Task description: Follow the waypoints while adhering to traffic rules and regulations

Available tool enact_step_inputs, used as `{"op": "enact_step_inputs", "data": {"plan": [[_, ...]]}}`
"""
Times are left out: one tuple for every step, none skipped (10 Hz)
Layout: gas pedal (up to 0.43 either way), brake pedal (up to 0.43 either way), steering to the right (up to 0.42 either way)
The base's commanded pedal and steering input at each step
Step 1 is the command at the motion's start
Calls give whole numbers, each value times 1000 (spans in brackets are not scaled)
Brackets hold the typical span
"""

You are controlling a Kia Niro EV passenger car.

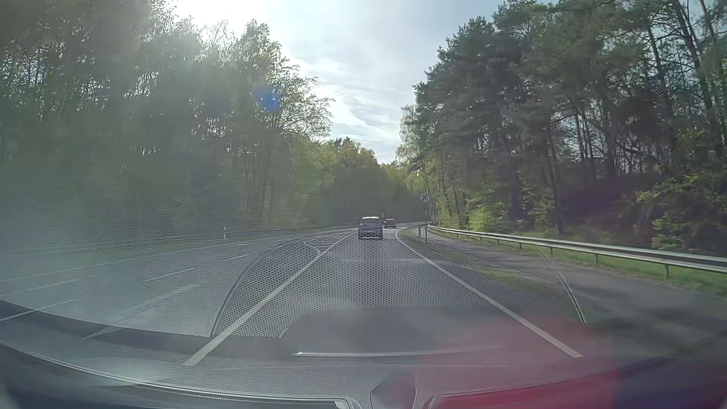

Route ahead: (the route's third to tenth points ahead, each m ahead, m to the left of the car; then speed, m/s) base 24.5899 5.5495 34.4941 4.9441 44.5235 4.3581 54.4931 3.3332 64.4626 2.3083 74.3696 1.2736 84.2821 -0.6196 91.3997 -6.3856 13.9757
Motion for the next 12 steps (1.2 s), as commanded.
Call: {"op": "enact_step_inputs", "data": {"plan": [[189, 0, 3], [189, 0, 4], [189, 0, 5], [189, 0, 5], [177, 0, 5], [177, 0, 5], [177, 0, 5], [177, 0, 5], [177, 0, 5], [177, 0, 5], [177, 0, 5], [177, 0, 5]]}}
